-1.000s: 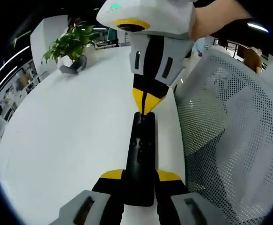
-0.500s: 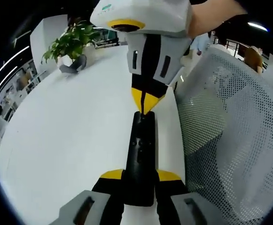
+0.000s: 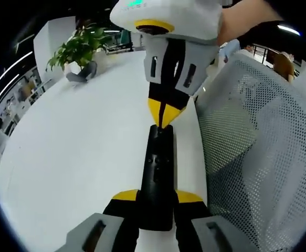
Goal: Press the specified remote control buttons in sequence, fully releasing each button before pressing the next.
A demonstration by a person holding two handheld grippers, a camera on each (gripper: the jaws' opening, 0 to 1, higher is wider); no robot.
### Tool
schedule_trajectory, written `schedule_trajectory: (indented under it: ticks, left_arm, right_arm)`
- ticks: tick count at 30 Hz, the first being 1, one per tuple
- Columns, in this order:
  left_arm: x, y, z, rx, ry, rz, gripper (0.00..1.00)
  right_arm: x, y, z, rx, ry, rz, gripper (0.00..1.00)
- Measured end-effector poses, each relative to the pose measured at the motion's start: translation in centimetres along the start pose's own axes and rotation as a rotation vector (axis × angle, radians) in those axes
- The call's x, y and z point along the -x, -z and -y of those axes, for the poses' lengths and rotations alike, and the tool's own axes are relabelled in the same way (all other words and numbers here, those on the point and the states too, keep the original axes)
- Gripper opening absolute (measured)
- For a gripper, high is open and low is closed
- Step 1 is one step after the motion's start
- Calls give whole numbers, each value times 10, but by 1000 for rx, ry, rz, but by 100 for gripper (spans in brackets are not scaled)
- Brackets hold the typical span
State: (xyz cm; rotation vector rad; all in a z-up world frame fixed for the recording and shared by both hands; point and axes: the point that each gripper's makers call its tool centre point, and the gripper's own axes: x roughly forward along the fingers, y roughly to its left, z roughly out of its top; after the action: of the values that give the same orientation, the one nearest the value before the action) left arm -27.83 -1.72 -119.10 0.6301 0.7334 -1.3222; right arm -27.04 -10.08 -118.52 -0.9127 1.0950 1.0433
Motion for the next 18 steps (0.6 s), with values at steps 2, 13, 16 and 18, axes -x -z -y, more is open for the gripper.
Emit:
schedule_trajectory:
  ticks: [2,13,16,18]
  left_arm:
    - [0,0,0,6,1,15,24]
    - [-1,2,0,8,1,91,24]
    - [-2,1,0,-2,4,76,24]
    - [-1,2,1,3,1,87,24]
  right_arm:
    - [0,1,-1,11,-15,17,0]
    - [2,-2,-2,-23,-43,180,0]
    - [2,-2,-2,-27,-29,242,0]
    - [3,-2,-2,-31,-32,257,0]
